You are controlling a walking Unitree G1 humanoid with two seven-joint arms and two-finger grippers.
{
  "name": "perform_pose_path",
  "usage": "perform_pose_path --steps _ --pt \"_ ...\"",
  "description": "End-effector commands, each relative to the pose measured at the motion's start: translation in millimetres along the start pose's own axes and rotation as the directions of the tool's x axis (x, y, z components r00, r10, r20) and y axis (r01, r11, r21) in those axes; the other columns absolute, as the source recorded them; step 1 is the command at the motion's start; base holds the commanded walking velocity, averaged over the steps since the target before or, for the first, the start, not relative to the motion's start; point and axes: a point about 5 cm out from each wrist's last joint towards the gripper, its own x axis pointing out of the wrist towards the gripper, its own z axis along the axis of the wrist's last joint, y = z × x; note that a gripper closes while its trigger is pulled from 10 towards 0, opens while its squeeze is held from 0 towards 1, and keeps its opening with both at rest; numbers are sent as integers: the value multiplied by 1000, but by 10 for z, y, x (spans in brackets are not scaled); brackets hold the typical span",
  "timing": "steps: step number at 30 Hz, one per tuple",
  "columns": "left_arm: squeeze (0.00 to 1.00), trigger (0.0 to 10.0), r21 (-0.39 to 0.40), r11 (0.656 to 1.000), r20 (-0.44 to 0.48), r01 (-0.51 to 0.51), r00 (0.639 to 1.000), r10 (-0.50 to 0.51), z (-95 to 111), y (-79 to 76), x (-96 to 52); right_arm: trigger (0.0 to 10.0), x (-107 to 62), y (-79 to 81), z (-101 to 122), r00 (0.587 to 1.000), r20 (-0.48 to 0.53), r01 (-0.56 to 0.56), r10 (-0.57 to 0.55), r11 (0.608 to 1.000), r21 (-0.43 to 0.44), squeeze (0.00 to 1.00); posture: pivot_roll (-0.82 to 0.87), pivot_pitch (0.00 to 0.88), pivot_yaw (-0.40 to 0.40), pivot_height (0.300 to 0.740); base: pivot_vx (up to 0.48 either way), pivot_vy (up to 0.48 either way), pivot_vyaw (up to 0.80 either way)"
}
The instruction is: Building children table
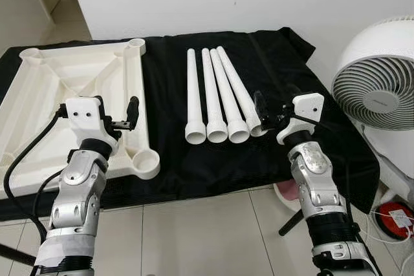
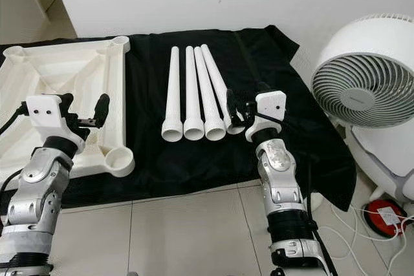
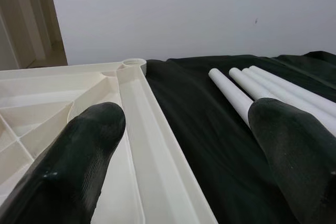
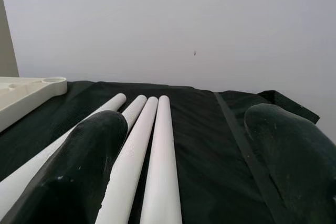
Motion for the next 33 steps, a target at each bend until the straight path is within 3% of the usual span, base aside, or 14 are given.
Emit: perform_pose_path --steps 1,17,24,33 --pt "0 10000 -11 1000 4 -7 1000 7 -2 7 13 10000 14 31 -6 1000 2 -9 9 1000 -1 0 -48 30 38 740 274 0 0" --pt "0 10000 -15 1000 4 -8 1000 8 -4 4 17 10000 19 32 -11 1000 2 -8 8 1000 -2 0 -51 29 40 740 269 0 0" --pt "0 10000 -17 1000 -2 -20 1000 20 -18 4 8 10000 24 42 -22 1000 -5 -9 9 1000 4 0 -47 24 37 740 0 0 0" --pt "0 10000 -22 999 -73 35 997 -37 -100 -26 -34 10000 54 32 -97 995 -100 29 -21 997 72 0 -48 21 38 740 0 0 0"
